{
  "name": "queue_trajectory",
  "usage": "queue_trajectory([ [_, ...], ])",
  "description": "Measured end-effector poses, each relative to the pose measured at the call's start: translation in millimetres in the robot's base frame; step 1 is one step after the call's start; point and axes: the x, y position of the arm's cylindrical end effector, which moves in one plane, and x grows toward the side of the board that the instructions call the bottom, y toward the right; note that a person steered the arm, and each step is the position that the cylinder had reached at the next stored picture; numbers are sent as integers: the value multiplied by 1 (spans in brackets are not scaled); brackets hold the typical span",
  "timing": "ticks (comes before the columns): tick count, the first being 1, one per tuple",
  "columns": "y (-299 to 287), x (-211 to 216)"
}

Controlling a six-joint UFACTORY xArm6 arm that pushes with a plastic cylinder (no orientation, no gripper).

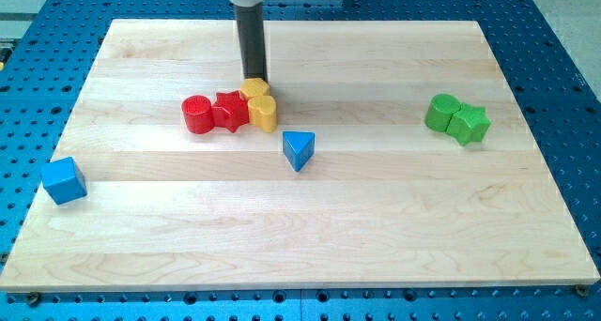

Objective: Slide the green circle to the top left side of the board

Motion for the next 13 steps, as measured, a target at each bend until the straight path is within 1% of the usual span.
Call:
queue_trajectory([
  [1,68,-33],
  [2,187,-46],
  [3,314,-11],
  [4,361,52],
  [5,302,99],
  [6,249,96],
  [7,232,92],
  [9,168,45],
  [10,160,39],
  [11,173,27],
  [12,148,12],
  [13,119,-14],
])
